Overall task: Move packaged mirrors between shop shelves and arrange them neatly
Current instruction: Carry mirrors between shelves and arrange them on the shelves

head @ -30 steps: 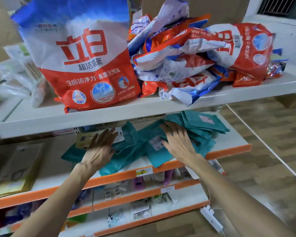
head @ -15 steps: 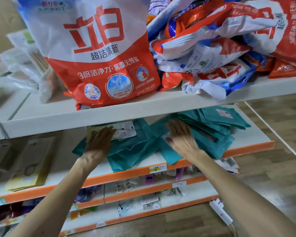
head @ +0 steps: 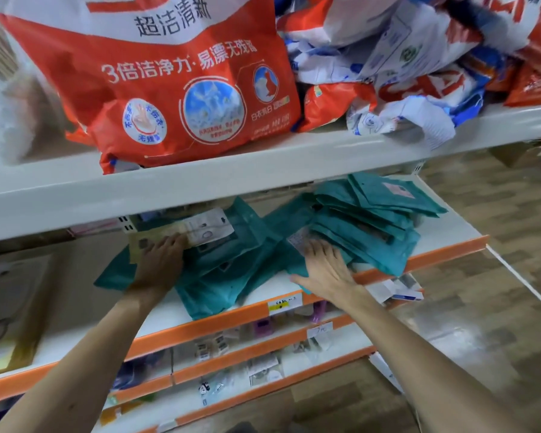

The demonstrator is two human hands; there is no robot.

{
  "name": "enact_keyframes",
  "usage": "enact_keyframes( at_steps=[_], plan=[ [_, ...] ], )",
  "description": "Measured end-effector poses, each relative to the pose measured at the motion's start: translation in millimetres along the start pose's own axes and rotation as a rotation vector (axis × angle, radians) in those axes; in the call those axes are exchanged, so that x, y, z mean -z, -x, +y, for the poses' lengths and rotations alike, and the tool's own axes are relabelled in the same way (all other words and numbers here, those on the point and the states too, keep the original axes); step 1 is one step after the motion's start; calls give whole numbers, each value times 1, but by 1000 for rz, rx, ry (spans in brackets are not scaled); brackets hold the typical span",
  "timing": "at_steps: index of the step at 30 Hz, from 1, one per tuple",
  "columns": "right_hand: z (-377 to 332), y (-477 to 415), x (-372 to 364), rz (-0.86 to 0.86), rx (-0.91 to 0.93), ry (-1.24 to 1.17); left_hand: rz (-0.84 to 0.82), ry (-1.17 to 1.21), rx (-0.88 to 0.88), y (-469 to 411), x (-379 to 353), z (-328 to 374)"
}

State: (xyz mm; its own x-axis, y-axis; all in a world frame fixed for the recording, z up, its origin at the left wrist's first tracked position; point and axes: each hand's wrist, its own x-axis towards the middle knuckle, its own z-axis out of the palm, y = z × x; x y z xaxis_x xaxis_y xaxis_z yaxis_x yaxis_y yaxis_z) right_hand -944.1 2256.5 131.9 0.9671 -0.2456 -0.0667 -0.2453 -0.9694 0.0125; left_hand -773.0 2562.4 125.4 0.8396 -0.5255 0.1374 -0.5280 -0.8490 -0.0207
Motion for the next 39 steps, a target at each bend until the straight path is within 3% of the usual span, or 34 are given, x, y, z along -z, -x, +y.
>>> enact_keyframes(
  at_steps=[8, 16, 22, 28, 33, 37, 39],
  plan=[
    [-31, 3, -14, -123, -97, 209, 74, -47, 50, 7, 4, 18],
    [-35, 22, 10, -157, -79, 256, 25, -125, 111, 17, 25, 25],
    [-19, 32, 69, -1, -14, 243, 66, -182, 123, 26, 48, 30],
    [-11, 35, 140, 126, -52, 160, 3, -283, 162, 31, 62, 39],
    [12, 28, 159, 345, -213, -257, -55, -261, 170, 30, 62, 42],
    [19, 10, 122, 280, -402, -991, -82, -221, 194, 31, 60, 43],
    [16, 4, 85, 207, -501, -1196, -95, -217, 199, 31, 58, 44]
  ],
)
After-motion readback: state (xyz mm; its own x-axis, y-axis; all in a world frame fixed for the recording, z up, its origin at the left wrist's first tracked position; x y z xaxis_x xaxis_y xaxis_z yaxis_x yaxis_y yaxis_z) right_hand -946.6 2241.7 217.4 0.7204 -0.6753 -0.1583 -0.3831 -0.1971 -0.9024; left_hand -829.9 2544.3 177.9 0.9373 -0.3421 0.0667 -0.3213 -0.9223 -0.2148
